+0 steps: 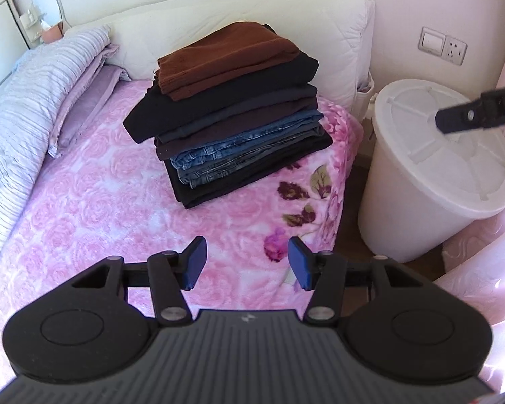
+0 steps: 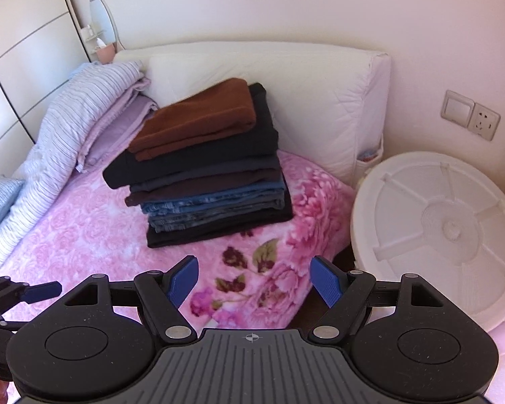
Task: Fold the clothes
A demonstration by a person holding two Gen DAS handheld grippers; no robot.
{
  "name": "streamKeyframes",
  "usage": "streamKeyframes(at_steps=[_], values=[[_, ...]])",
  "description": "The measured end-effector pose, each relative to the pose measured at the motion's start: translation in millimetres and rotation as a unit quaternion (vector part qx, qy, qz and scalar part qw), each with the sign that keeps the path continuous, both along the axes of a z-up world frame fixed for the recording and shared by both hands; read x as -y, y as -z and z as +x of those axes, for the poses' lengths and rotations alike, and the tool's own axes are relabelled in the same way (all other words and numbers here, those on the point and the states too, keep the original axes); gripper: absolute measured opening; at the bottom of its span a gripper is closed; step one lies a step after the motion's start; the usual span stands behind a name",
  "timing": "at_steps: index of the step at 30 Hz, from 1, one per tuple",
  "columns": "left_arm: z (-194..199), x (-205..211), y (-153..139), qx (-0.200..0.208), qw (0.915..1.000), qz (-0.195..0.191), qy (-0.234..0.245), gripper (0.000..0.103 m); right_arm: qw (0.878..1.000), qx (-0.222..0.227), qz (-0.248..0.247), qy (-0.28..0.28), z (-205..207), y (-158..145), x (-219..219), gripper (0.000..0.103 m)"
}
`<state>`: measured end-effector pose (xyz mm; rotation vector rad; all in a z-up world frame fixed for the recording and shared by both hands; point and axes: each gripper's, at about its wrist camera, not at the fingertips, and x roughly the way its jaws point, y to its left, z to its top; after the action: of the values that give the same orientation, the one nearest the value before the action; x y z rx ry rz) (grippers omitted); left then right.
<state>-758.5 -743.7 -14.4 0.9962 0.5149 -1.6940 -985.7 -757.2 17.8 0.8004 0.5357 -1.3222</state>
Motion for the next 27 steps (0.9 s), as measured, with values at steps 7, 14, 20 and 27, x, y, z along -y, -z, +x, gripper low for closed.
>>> streamKeyframes(at_steps=[7,14,20,27], values=[[9.4,2.6,-0.4,-0.007,0.9997,0.001,-0.024,0.049,1.0,-0.01,-0.002,-0.013,4.8,-0.9,2.1,0.077],[16.3,4.9,-1.9,-0.009,0.999,0.003,-0.043,0.049,0.999,-0.017,-0.008,-0.035,20.6,-5.0,2.1,0.077],[18.4,4.9,-3.7,-0.013,0.9984,0.005,-0.054,0.049,0.998,-0.021,-0.016,-0.055,33.9,-9.0,-1.3,0.077],[17.8,1.6,-12.3,-0.026,0.9974,-0.002,-0.067,0.049,0.997,-0.022,-0.02,-0.064,39.5,-10.9,-3.7,0.077]])
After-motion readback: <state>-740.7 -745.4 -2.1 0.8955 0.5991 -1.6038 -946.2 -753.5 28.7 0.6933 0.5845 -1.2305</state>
